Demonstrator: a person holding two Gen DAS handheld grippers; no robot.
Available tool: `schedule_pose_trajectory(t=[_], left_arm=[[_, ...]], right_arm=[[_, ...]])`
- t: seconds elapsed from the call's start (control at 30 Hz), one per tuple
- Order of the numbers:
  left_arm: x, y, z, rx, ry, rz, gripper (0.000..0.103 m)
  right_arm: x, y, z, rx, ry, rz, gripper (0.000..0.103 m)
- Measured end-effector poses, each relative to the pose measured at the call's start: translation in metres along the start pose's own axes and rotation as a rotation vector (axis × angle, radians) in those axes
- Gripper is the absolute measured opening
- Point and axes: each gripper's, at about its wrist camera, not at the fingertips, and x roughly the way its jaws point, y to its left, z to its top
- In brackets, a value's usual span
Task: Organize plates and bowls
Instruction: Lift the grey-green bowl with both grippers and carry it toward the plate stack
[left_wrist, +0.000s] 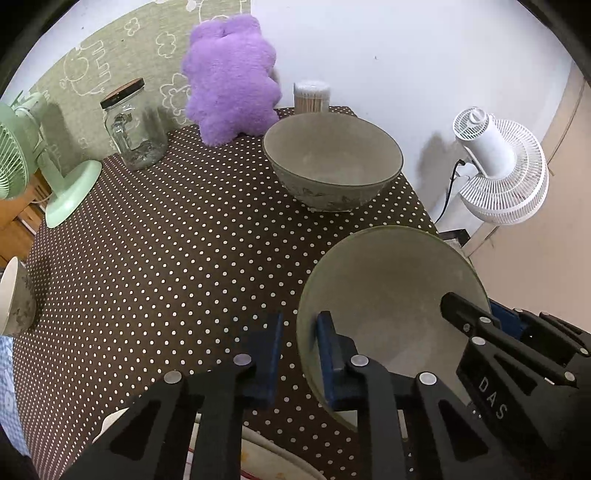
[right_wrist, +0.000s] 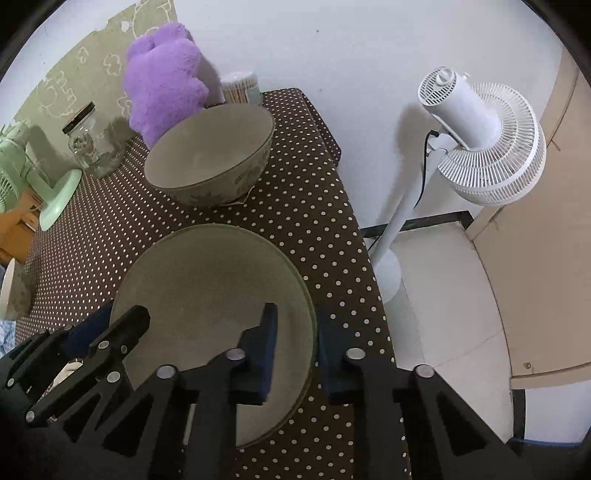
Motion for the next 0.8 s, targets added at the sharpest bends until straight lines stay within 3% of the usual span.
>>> schedule_pose_trajectory(t=[0.17, 0.33, 0.8], left_arm=[[-0.003, -0.004, 0.001, 0.014, -0.008, 0.001, 0.008], [-0.006, 0.001, 0.000, 0.009, 0.006, -0.013, 0.008], [-0.057, 0.034, -0.007, 0.002, -0.058, -0.030, 0.008]], right_arm=[[-0.002, -0.002, 0.001, -0.003, 0.006, 0.011, 0.015], [-0.008, 0.003, -0.001, -0.013, 0.001, -0.001, 0.014], [-0.052, 0.036, -0.006, -0.040, -0.065, -0.015, 0.014]])
